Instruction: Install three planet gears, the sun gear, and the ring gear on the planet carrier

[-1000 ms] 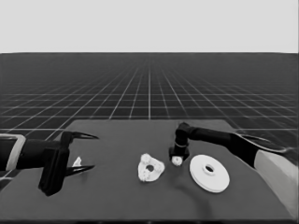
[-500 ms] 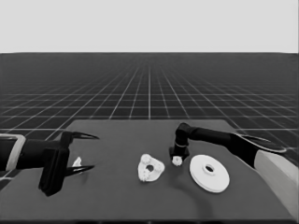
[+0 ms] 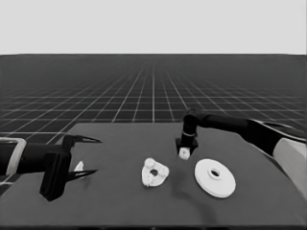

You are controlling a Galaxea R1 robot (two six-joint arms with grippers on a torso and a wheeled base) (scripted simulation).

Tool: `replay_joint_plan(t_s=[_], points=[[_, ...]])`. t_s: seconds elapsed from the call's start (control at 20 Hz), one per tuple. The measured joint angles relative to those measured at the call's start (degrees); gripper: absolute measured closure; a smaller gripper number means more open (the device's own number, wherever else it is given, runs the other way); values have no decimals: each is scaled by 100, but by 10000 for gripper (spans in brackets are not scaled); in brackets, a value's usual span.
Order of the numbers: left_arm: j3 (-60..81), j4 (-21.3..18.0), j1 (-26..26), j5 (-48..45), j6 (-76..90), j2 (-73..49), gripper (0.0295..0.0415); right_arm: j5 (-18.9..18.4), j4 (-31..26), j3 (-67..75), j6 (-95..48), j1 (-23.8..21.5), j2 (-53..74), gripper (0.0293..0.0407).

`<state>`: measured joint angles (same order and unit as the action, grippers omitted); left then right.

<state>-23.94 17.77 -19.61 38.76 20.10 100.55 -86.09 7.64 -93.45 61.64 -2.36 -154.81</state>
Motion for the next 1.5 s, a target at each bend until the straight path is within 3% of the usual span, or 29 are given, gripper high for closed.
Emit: replay_joint_plan(t_s=[0.1,0.3,0.5,0.6,0.75,1.5], points=[[0,0,0,0,0,0,326,-161,125,174,1352,46,-1117,387],[0,0,0,0,0,0,326,-207,148,-272,1663,67,-1958,387],[0,0,0,0,0,0,326,-211,150,-359,1681,68,-2048,387],[0,0,0,0,0,0,326,-87,595,-591,1538,528,-2113,387],[0,0,0,0,0,0,326,-15,774,-740,1451,726,-2154,387],[0,0,0,0,0,0,326,4,816,-782,1945,844,-2156,388]])
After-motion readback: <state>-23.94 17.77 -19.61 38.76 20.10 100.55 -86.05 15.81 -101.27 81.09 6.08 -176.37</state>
